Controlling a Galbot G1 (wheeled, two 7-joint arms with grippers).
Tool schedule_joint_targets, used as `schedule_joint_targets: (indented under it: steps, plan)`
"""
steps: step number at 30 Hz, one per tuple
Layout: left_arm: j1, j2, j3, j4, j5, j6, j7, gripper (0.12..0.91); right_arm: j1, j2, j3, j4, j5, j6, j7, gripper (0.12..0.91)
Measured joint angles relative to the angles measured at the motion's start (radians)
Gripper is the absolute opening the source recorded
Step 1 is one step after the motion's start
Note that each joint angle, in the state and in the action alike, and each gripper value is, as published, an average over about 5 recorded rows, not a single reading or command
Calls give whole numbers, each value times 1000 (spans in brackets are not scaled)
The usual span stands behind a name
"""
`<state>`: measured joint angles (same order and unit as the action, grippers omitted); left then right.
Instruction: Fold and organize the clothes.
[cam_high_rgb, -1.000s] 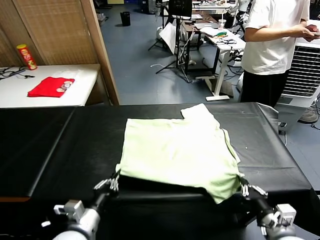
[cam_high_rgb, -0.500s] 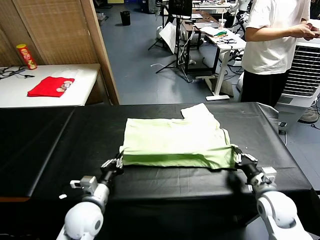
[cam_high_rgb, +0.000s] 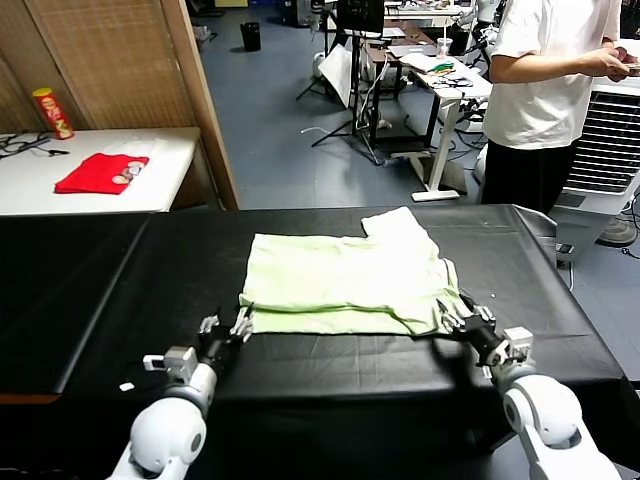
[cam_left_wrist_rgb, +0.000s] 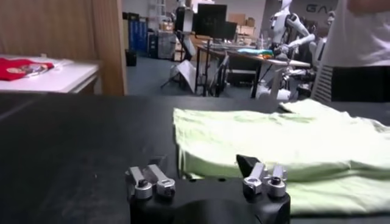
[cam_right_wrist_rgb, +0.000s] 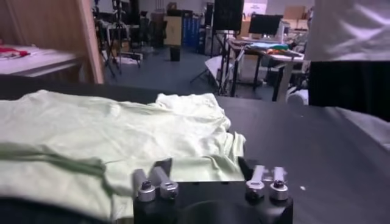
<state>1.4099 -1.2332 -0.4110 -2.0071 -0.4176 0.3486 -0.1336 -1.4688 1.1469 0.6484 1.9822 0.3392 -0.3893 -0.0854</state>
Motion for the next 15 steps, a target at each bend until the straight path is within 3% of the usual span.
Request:
schedule_joint_targets:
  steps: [9,15]
  plan:
    - [15,-1,-17,15,-58,8,16,764,-24,27,16,-10,3,5,5,555]
    - [5,-5,-21,34,-97,14,18,475,-25,46,26,-30,5,21,1,415]
